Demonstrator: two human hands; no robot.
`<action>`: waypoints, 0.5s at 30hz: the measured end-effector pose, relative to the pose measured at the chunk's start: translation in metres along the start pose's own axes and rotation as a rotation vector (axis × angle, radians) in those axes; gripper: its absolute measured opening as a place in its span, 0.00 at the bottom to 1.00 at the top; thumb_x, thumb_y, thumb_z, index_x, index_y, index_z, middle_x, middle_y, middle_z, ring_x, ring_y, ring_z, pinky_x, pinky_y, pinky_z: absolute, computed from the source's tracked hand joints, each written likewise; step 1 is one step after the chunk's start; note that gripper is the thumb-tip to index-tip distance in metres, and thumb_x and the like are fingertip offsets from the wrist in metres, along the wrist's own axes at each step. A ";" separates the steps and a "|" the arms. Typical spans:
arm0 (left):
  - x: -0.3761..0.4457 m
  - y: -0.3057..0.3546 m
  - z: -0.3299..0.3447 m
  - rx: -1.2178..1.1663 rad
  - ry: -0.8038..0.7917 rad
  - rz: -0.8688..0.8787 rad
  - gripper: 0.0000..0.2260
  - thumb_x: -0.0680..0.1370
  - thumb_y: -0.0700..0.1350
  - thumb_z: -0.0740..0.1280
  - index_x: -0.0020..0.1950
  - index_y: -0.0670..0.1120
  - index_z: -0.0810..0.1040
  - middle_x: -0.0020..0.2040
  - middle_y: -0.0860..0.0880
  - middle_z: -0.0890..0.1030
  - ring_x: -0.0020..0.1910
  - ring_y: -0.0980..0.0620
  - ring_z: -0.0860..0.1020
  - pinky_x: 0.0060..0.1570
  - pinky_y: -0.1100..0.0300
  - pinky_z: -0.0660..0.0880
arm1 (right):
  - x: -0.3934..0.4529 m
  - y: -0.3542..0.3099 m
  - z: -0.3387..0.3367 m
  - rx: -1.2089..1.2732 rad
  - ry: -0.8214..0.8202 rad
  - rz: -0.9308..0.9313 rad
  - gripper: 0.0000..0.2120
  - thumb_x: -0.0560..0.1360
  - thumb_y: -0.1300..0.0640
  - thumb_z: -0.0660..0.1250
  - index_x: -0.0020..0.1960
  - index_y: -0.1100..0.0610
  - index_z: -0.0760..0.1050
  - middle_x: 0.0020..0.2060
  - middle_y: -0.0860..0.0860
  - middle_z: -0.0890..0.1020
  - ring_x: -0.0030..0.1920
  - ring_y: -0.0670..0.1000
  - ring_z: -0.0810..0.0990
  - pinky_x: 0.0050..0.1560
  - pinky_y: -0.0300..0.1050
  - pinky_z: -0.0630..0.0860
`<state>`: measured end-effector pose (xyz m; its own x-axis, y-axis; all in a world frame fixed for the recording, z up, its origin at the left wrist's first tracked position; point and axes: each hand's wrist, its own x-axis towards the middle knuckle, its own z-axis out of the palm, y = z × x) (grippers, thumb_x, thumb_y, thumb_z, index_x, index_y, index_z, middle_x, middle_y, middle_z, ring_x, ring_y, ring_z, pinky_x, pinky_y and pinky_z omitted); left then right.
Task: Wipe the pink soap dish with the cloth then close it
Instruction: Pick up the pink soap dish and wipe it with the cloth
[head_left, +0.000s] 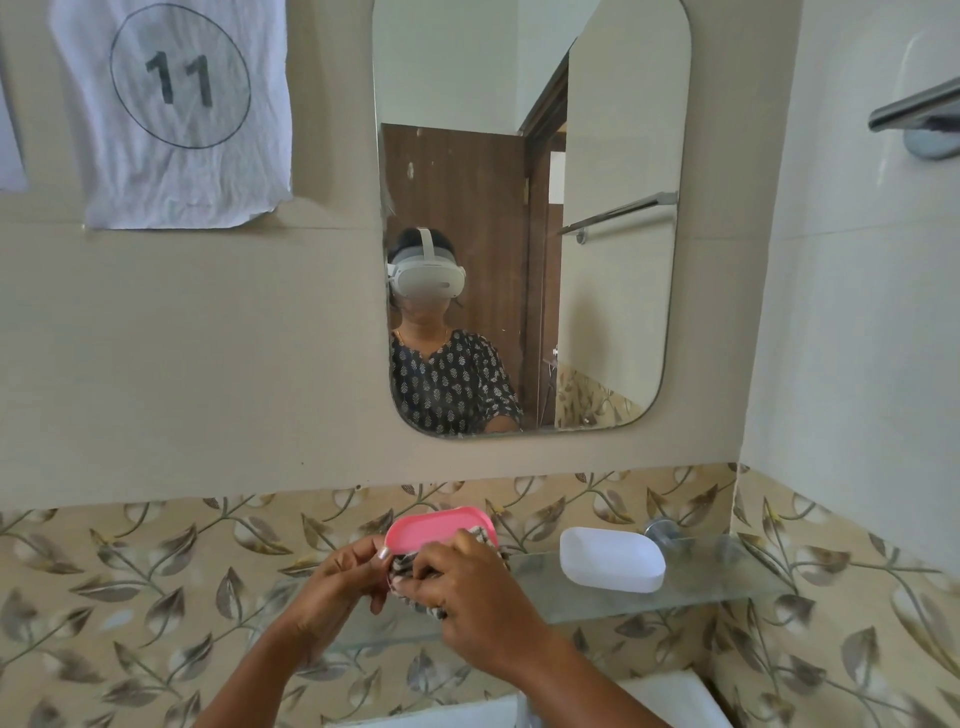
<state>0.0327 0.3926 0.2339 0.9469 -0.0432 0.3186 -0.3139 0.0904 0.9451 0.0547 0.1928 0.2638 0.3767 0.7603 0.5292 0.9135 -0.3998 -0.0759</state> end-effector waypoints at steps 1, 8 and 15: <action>0.000 0.000 0.001 -0.004 0.007 -0.002 0.24 0.62 0.57 0.78 0.44 0.39 0.80 0.34 0.44 0.76 0.31 0.54 0.72 0.29 0.62 0.71 | -0.001 0.000 -0.001 -0.002 -0.004 0.001 0.23 0.73 0.65 0.56 0.63 0.51 0.77 0.51 0.50 0.78 0.49 0.55 0.68 0.47 0.51 0.66; -0.002 -0.001 -0.003 -0.041 0.063 -0.015 0.24 0.61 0.57 0.79 0.38 0.38 0.77 0.31 0.44 0.74 0.28 0.53 0.70 0.28 0.65 0.69 | -0.008 0.006 -0.001 -0.067 0.100 0.073 0.26 0.73 0.58 0.46 0.58 0.53 0.80 0.47 0.48 0.80 0.48 0.53 0.71 0.48 0.50 0.72; -0.002 -0.003 -0.005 -0.089 0.073 -0.017 0.21 0.59 0.56 0.80 0.36 0.41 0.79 0.30 0.45 0.74 0.27 0.53 0.70 0.29 0.66 0.70 | -0.017 0.021 -0.006 -0.128 0.260 0.262 0.16 0.70 0.67 0.66 0.53 0.54 0.82 0.44 0.45 0.81 0.45 0.51 0.74 0.41 0.46 0.78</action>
<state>0.0324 0.3974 0.2304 0.9557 0.0265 0.2932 -0.2931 0.1780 0.9394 0.0662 0.1684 0.2584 0.5281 0.4752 0.7038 0.7585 -0.6366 -0.1394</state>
